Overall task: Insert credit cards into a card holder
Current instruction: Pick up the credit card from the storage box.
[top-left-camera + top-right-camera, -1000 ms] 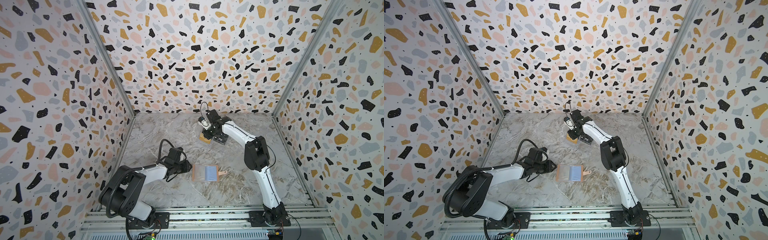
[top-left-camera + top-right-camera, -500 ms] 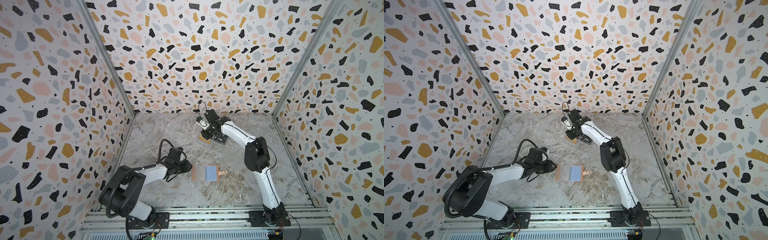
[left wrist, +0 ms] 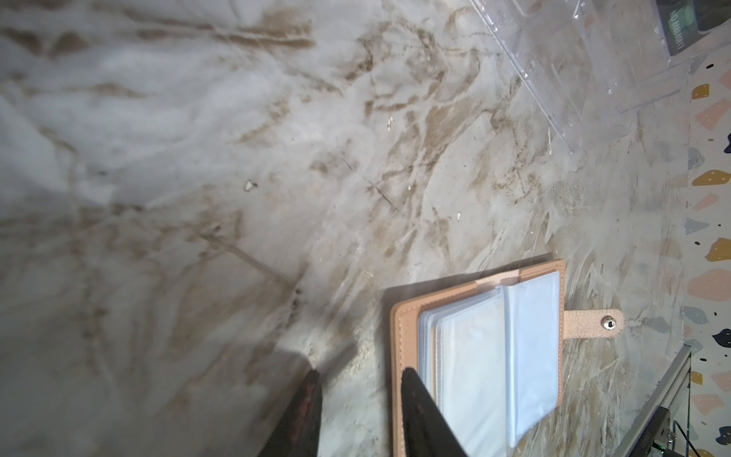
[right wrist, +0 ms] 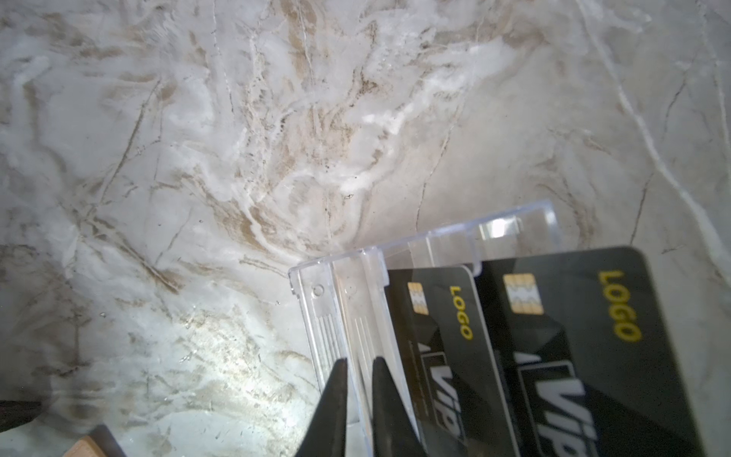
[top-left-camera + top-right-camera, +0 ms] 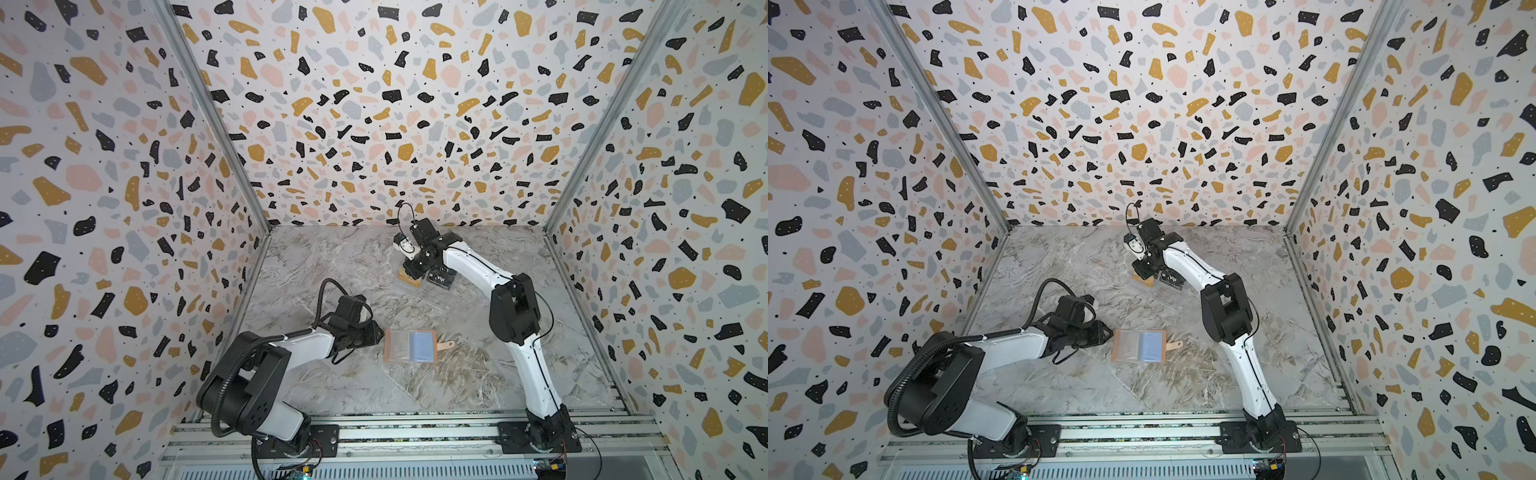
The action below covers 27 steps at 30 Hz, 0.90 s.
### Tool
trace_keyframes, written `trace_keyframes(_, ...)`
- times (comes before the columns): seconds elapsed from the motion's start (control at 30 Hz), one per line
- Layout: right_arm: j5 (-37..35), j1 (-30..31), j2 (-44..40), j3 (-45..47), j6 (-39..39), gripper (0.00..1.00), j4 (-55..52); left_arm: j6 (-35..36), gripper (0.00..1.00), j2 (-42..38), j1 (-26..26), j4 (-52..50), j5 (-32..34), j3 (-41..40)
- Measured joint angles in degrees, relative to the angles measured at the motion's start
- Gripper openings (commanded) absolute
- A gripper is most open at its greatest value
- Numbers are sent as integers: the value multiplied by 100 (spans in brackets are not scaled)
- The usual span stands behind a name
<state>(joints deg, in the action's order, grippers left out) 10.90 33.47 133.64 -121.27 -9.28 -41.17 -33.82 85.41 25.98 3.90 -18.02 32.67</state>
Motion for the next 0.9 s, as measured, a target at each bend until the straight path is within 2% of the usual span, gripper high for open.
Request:
trace_keyframes(0.1,28,-4,4,2,-17,25,-2,2,36,-7,0,-9,2,0)
trace_keyframes(0.17,46,-9,4,2,-24,22,0,2,36,-24,0,-48,4,0)
trace_keyframes(0.23,66,-9,11,2,-31,13,0,2,36,-37,0,-81,4,0)
trace_keyframes(0.3,96,-9,11,0,-39,9,-2,2,36,-44,0,-98,4,0)
trace_keyframes(0.7,101,-35,11,2,-122,0,20,4,37,-85,0,-190,9,0)
trace_keyframes(0.9,131,-37,13,-98,-166,0,-50,4,37,-151,0,-323,13,2)
